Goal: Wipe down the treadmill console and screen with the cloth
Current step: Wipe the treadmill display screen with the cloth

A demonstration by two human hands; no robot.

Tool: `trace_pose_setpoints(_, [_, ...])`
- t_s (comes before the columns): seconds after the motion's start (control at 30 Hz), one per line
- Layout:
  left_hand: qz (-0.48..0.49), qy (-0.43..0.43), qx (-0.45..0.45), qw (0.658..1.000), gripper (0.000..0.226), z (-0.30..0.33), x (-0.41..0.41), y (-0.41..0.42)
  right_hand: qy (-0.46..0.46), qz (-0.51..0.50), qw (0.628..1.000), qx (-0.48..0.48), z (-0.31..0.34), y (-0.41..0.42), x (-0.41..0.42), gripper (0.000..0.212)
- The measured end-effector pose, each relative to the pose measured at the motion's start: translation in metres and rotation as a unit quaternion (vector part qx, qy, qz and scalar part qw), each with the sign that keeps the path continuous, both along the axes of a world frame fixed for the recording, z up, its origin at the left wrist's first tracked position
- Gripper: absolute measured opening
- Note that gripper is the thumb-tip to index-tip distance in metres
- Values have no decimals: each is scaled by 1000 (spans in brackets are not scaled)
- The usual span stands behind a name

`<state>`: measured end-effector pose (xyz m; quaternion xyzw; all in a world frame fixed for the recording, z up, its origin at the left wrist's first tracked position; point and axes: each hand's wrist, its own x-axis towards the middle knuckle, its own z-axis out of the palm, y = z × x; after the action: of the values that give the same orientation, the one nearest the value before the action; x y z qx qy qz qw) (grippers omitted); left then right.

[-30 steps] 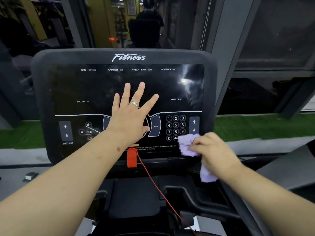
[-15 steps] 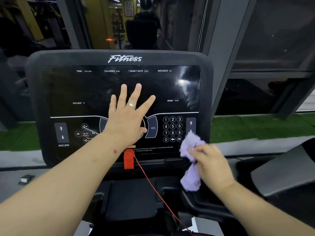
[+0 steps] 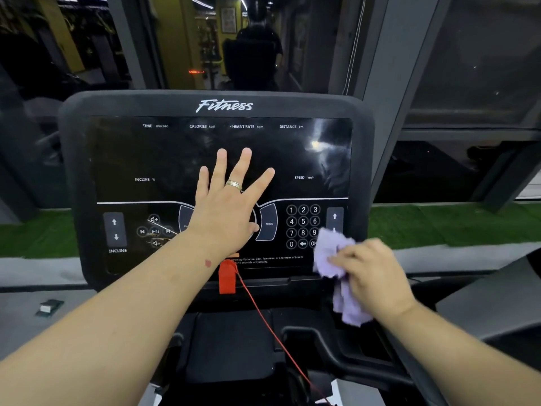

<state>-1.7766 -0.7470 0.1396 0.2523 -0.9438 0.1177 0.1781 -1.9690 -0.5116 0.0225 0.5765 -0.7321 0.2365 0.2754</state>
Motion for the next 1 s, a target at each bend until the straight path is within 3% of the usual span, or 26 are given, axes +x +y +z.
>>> trace_pose_setpoints(0.2, [-5, 0, -1, 1000, 115, 1, 2, -2, 9, -51, 996, -77, 95, -56, -34, 39])
trace_pose_setpoints(0.3, [-6, -1, -9, 1000, 116, 0, 2, -2, -45, -87, 989, -109, 76, -49, -18, 38])
trace_pose_setpoints(0.43, [-7, 2, -9, 1000, 117, -2, 2, -3, -68, -78, 993, -55, -2, -17, 20, 45])
trace_pose_setpoints(0.53, [-8, 3, -10, 1000, 116, -3, 1, -3, -86, -64, 994, -31, -17, -2, 29, 39])
trace_pose_setpoints(0.67, [-7, 7, -8, 1000, 115, -2, 2, -4, -34, -34, 998, -37, 51, -29, -5, 41])
trace_pose_setpoints(0.83, [-12, 7, -2, 1000, 115, -2, 2, -5, -58, -110, 987, -101, 124, -83, -40, 37])
trace_pose_setpoints(1.0, [-20, 17, -11, 1000, 114, -5, 3, -7, -27, -29, 998, -58, 36, -44, 21, 32])
